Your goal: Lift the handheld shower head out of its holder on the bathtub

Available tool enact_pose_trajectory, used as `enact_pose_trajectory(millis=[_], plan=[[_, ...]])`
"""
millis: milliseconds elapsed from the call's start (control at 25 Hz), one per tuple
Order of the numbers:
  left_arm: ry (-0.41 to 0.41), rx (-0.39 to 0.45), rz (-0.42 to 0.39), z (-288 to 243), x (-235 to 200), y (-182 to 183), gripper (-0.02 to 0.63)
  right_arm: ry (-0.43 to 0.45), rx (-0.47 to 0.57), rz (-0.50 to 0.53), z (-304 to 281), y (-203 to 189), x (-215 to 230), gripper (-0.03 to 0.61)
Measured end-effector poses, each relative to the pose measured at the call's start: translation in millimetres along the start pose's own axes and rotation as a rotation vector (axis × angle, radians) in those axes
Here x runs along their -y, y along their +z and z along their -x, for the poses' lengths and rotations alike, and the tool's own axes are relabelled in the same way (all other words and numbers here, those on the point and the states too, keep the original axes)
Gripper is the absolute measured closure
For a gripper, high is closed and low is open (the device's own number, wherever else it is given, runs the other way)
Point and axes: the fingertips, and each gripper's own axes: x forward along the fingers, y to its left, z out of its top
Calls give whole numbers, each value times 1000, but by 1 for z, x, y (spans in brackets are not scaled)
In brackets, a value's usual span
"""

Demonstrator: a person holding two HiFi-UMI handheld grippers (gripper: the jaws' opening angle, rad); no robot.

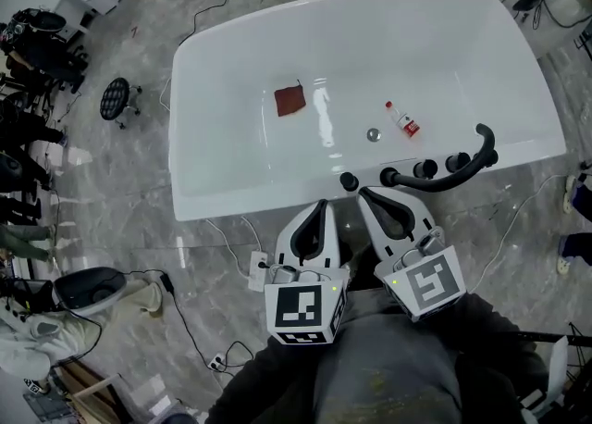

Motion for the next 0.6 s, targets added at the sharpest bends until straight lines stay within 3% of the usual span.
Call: enact_pose_trajectory(millis=[160, 280, 600], plan=[[10, 15, -1, -4, -7, -1, 611, 20, 10, 15, -6, -3, -3, 568], [9, 12, 4, -9, -11, -10, 611, 23, 12, 37, -14, -11, -3, 490], [29, 25, 6, -21, -36, -31, 611, 13, 8, 67, -40, -37, -4, 445]])
